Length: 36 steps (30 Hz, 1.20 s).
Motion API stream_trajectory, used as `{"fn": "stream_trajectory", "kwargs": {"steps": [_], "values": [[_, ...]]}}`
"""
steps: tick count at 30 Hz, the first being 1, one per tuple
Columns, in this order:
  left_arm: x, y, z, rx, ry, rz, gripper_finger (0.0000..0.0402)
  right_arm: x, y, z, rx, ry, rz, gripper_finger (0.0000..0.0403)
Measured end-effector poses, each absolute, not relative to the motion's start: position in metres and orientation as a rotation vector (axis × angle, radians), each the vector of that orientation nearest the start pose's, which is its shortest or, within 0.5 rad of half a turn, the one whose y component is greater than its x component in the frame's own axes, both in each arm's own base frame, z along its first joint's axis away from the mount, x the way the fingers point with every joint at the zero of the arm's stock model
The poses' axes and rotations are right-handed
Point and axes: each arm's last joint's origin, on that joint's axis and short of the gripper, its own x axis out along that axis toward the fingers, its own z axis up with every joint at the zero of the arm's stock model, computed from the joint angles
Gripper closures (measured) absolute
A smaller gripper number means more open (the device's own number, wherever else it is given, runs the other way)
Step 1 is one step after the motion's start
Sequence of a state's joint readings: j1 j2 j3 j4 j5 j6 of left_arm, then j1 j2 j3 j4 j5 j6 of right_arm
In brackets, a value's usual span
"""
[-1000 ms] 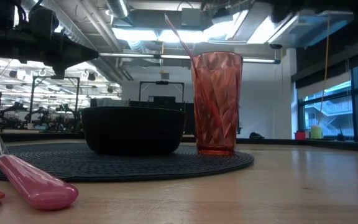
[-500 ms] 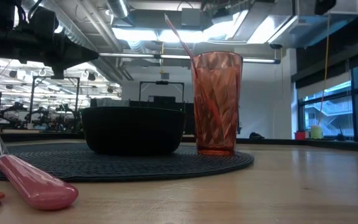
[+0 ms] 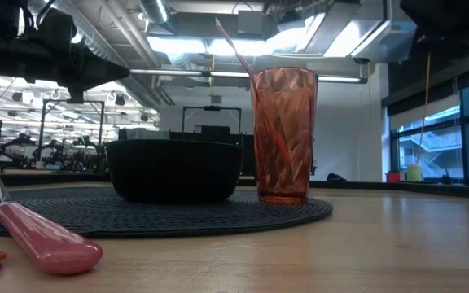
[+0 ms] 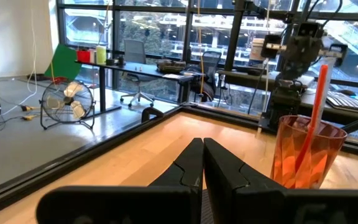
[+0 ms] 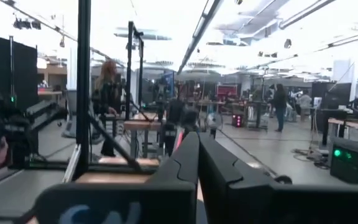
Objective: Pick & Place Utensil
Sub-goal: Put the pink fork into the black bowl
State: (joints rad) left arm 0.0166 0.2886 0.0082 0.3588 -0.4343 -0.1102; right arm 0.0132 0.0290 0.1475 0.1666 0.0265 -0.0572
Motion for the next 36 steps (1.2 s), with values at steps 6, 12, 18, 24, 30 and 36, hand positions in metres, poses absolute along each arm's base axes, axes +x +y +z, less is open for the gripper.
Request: {"fn": "stream_trajectory", "kwargs": {"steps": [6,12,18,24,30,36], "values": [[0.112,0.014,0.176,-0.109,-0.103,0.447,0.0393,0.091,0.001,0.201,-0.088,-0.295,-0.015,0.0396],[0.112,0.015,0.176,-0.109,-0.103,0.467,0.0393,0.095,-0.002,0.186,-0.068,-0.214,-0.09,0.0396],[0.112,0.015,0.177,-0.111,-0.113,0.492,0.0393,0.095,-0.001,0.185,-0.072,-0.211,-0.076,0.0396],[0.112,0.016,0.173,-0.127,-0.08,0.513,0.0393,0.095,-0.002,0.186,-0.063,-0.216,-0.082,0.0396],[0.112,0.016,0.168,-0.118,-0.028,0.527,0.0393,0.096,-0.002,0.184,-0.049,-0.198,-0.092,0.0396],[0.114,0.011,0.179,-0.122,-0.035,0.358,0.0394,0.096,-0.002,0.184,-0.056,-0.191,-0.095,0.0396]]}}
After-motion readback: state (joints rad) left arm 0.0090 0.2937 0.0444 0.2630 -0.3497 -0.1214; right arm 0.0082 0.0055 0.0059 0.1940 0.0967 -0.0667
